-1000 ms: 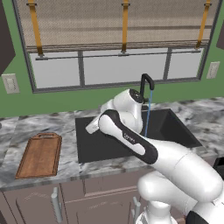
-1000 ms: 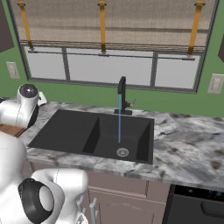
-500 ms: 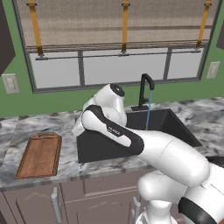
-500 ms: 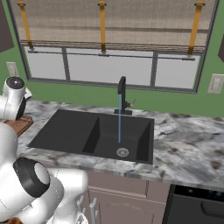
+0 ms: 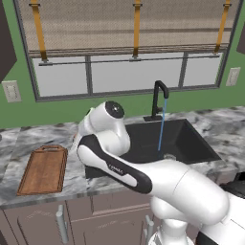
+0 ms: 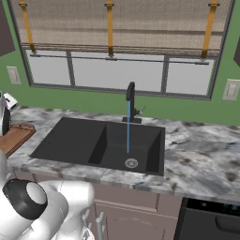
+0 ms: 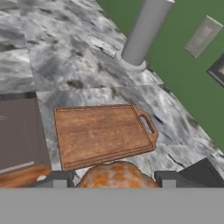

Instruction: Pick the tangerine from the sink and place it on the cutting board to airdry. Then turn off the sink faucet.

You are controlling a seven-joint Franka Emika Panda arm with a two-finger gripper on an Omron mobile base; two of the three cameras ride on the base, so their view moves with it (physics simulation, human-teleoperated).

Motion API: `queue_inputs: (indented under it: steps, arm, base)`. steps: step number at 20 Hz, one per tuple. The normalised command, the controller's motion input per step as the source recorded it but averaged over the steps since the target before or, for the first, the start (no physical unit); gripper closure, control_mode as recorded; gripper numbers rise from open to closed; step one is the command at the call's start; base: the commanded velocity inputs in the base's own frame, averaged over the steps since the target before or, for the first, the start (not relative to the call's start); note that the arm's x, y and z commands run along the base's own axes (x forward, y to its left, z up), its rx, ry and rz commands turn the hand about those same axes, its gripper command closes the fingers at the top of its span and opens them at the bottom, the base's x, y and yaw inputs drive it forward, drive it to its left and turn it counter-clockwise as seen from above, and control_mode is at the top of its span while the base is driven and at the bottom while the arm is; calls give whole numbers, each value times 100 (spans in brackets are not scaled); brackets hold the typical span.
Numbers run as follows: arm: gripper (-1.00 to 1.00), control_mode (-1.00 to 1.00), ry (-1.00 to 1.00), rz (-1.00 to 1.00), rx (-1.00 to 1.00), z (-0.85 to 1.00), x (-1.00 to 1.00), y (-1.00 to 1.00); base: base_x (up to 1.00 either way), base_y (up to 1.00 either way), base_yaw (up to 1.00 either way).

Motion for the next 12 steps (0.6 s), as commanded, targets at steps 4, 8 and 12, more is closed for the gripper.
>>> queue_inputs:
  steps: [4,8,12]
  arm:
    - [100,-100,-3,-6,-12,0,-6,17]
    - [100,-100,0,-7,-11,0,-1,19]
    - [100,-100,0,-2,-5,0,0,28]
  base:
    - [0,0,0]
    - [0,0,0]
    - [0,0,0]
